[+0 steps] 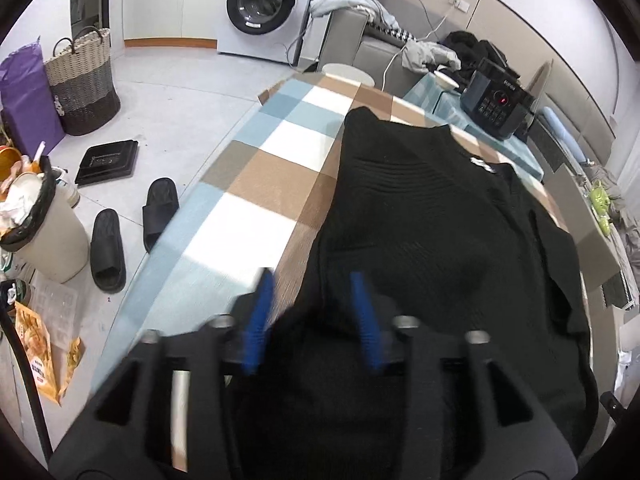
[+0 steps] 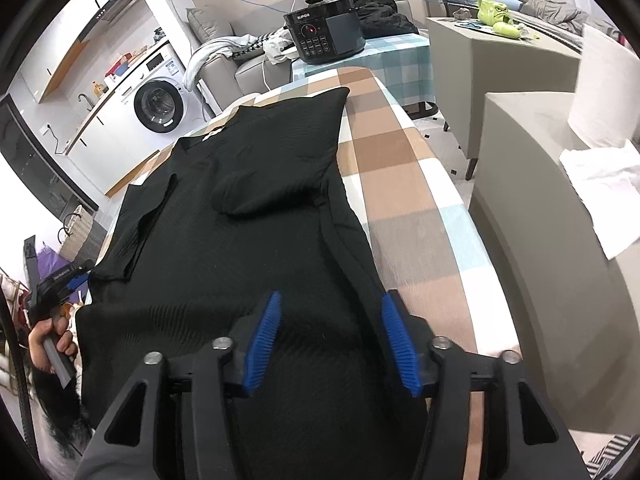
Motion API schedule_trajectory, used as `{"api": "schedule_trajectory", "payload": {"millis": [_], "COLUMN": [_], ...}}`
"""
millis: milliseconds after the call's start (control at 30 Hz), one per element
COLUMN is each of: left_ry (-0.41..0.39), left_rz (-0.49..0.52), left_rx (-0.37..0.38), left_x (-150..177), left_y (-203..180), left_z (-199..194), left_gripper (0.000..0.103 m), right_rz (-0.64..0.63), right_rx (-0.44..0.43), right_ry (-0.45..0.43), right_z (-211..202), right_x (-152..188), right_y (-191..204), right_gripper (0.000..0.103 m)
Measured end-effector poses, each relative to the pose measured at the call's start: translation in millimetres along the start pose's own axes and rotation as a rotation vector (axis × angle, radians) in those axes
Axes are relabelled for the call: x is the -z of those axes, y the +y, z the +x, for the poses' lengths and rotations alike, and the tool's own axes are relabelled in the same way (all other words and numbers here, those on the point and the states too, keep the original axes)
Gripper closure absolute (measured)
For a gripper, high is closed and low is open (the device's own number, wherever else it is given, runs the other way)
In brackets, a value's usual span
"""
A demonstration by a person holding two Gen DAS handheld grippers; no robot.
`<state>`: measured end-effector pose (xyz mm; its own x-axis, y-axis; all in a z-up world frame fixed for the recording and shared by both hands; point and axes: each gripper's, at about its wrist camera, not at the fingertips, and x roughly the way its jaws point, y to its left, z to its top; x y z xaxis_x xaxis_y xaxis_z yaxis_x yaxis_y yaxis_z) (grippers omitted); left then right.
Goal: Fold small clothes
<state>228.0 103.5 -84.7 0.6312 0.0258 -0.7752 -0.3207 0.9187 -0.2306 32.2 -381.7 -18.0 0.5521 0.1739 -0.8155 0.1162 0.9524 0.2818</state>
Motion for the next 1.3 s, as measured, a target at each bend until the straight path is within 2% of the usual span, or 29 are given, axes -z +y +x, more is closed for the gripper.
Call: {"api": "schedule_trajectory", "payload": {"millis": [133,267,333,500,633,767,867,1100,1267,1300], "left_ry": [-0.043,-0.064,-0.065,-0.026,0.022,0.047,0.068,0.095,0.092,0.092], "left_rz": [0.024,0.032,0.042,0.094,0.091,0.133,0.152,0.146,0.171,0.169], "left_rx": [0.009,0.04,0.042,0.021,0.018,-0.002,0.008,0.022,0.018,0.019], "left_x": [22,52,67,108,136,157,168,166,164,163], "left_y": [8,22,29,43,54,57,58,53,47,47], "left_z": [-44,-85,-100,-124,-126,-124,-123,-107,-104,-103], "left_gripper": [0.037,0.028,0.021,0.02,0.02,0.02,0.02,0.02,0.02,0.02], "right_rz": [0.001,0.018,0.018,0.001,-0.001,-0.009,-0.028,-0.017,-0.018,-0.026], "right_rx": [0.004,0.007,0.005,-0.004,-0.003,-0.008,0.002,0.015,-0.028,-0.029], "right_ry": [0.002,0.001,-0.004,-0.012,-0.006,0.007,0.026,0.057,0.069,0.072], "right_z": [-8,-15,-20,-28,-31,-32,-32,-26,-20,-18], "right_x": [16,28,34,45,53,63,71,87,89,89], "right_y": [-5,-13,-15,-19,-24,-29,-33,-46,-45,-43], "right_gripper": [0.043,0.042,0.037,0.024,0.024,0.024,0.024,0.024,0.039,0.044]}}
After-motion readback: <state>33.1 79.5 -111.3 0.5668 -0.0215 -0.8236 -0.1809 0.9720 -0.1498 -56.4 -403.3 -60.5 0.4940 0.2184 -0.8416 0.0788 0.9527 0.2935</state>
